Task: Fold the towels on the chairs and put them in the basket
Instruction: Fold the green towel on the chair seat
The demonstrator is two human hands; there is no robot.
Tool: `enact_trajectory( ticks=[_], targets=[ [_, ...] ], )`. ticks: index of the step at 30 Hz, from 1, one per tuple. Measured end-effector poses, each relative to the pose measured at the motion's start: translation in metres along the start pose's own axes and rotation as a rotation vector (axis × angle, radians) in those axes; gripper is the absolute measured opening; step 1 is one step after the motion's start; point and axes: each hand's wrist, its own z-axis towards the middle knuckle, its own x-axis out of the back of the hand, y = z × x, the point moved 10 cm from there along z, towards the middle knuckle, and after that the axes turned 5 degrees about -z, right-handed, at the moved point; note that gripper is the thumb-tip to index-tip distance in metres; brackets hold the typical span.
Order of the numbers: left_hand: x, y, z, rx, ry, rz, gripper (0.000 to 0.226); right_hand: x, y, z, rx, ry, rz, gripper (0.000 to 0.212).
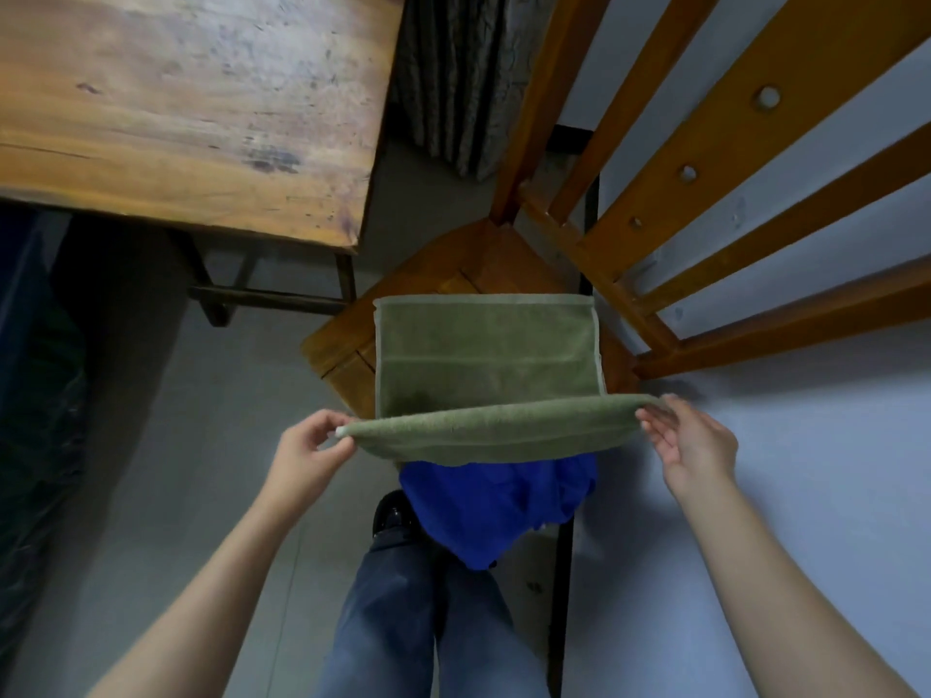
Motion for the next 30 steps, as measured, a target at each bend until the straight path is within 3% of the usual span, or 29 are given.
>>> enact_trajectory(
  ticks=[6, 16, 22, 24, 26, 27, 30],
  targets=[
    [0.012, 0.031, 0.055, 0.019, 0.178, -0.324, 0.016, -0.059, -0.030, 0.022, 0.120, -0.008, 0.010, 0.018],
    [-0.012, 0.021, 0.132, 0.101, 0.375, -0.193, 0.004, -0.110, -0.008, 0.085, 0.112, 0.075, -0.259, 0.037],
    [-0.013, 0.020, 0.153, 0.032, 0.456, -0.172, 0.009, -0.133, 0.004, 0.105, 0.107, 0.002, -0.301, 0.039],
    [-0.014, 0.018, 0.154, 0.013, 0.458, -0.154, 0.016, -0.137, 0.008, 0.106, 0.103, -0.052, -0.289, 0.048],
    [-0.024, 0.017, 0.154, -0.013, 0.378, 0.008, 0.033, -0.138, 0.011, 0.100, 0.144, -0.106, -0.369, 0.060],
    [-0.034, 0.016, 0.153, -0.035, 0.306, 0.198, 0.044, -0.139, 0.011, 0.095, 0.198, -0.129, -0.489, 0.065],
    [-0.075, 0.005, 0.131, -0.160, 0.044, 0.838, 0.067, -0.143, 0.014, 0.069, 0.526, -0.165, -1.117, 0.067]
  ],
)
